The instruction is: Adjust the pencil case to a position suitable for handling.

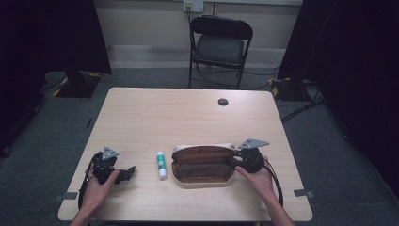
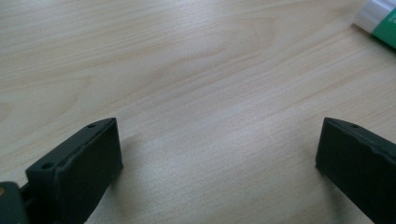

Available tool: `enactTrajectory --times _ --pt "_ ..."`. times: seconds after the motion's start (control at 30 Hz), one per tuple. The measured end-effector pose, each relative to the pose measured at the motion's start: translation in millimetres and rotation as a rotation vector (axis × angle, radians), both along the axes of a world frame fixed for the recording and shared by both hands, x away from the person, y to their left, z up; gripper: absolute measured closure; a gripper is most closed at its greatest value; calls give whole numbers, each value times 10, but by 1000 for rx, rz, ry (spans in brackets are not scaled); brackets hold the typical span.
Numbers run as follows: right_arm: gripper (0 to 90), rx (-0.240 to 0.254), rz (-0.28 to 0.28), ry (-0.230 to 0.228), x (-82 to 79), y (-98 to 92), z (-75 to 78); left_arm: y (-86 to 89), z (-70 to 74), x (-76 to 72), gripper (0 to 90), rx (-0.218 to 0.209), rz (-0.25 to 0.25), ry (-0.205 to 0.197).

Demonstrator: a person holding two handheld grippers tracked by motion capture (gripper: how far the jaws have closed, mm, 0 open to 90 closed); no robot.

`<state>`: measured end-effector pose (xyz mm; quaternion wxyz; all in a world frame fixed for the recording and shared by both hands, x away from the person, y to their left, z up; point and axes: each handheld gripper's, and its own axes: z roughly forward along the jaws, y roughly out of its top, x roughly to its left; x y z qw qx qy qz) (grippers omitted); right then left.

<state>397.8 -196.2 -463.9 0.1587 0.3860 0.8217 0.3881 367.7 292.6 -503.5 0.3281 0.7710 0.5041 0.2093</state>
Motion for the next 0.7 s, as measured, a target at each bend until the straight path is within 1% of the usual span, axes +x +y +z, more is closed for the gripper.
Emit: enactTrajectory --times 0.03,0.13,0.17,0.3,0.33,0.37,0.4,0.43,0.47,0.53,0.63,0.7 --pt "470 13 -5 -2 -13 -18 18 -1 -1 0 0 -1 0 0" --pt "448 25 -16 -10 -28 -36 35 0 0 0 0 0 0 0" --pt "425 35 -24 -14 -44 -54 50 -1 -1 0 0 -1 0 0" --pt "406 53 -36 -18 -74 -95 64 0 0 0 0 1 0 0" --pt "394 58 -36 -25 -85 -114 69 -2 0 0 0 -1 1 1" --pt "388 82 -46 -29 -125 -174 83 0 0 0 0 0 0 1" --pt "385 89 -46 -25 -143 -194 87 -1 0 0 0 -1 0 0" --pt "380 90 -44 -35 -162 -225 87 0 0 0 0 -1 0 1" --pt "380 90 -44 -35 -162 -225 87 0 0 0 0 -1 0 1" --pt "375 102 -61 -30 -228 -314 86 -1 -1 0 0 -3 1 0" --pt "374 116 -82 -17 -286 -412 62 -1 -1 0 0 -3 1 0" --pt "370 116 -97 -8 -314 -488 37 -1 -1 0 0 -3 1 0"
